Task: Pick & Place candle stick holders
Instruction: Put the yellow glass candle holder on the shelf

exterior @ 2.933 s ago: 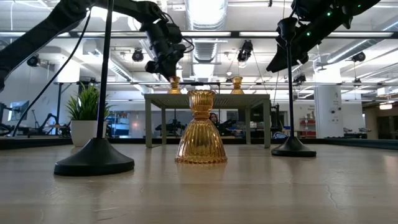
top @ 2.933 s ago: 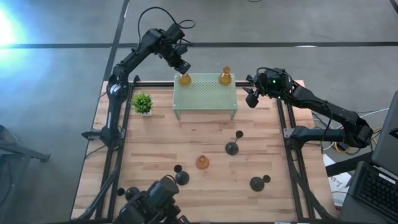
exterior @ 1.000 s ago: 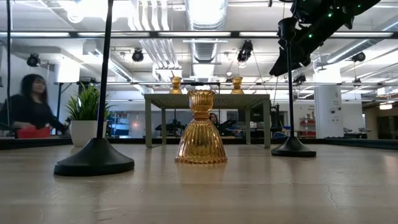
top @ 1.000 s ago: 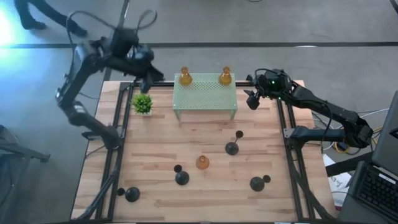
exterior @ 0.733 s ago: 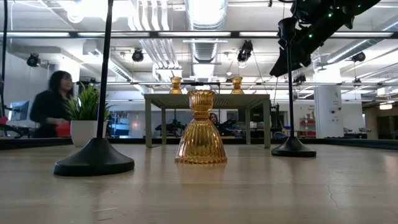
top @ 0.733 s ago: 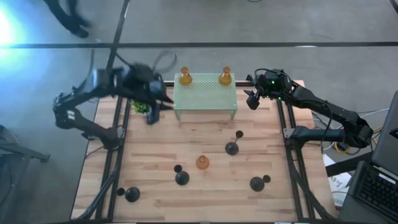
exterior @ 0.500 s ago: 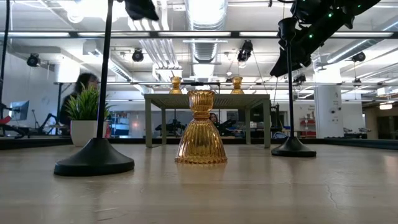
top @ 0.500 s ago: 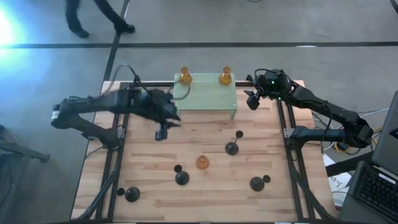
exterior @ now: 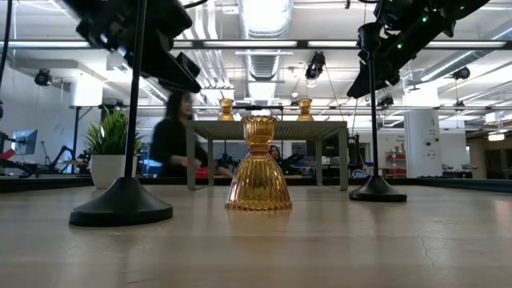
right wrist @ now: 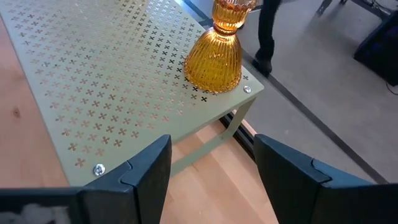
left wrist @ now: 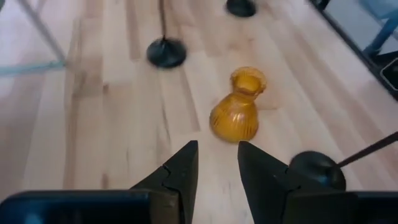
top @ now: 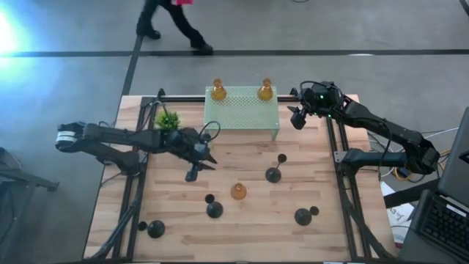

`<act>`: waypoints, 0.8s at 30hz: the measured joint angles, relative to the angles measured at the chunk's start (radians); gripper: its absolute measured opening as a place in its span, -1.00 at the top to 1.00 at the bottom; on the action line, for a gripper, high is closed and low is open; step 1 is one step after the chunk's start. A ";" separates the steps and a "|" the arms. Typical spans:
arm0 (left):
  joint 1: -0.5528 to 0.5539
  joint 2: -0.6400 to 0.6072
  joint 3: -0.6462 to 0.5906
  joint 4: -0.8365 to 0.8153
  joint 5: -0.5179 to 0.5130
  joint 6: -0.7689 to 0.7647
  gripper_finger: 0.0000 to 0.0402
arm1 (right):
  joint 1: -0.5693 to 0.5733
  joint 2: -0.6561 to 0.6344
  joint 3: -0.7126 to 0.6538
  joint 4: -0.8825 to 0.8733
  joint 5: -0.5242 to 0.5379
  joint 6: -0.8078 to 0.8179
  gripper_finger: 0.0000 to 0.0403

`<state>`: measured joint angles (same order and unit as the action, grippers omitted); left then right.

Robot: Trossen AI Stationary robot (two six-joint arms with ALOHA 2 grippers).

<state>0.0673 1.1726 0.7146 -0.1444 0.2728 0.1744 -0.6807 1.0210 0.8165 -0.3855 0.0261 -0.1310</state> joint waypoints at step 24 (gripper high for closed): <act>-0.004 0.351 -0.222 0.696 0.016 0.037 0.41 | 0.000 0.000 0.015 0.063 0.001 0.044 -0.09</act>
<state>0.0632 1.5241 0.4929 0.5516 0.2885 0.2115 -0.6807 1.0206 0.8314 -0.3225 0.0273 -0.0867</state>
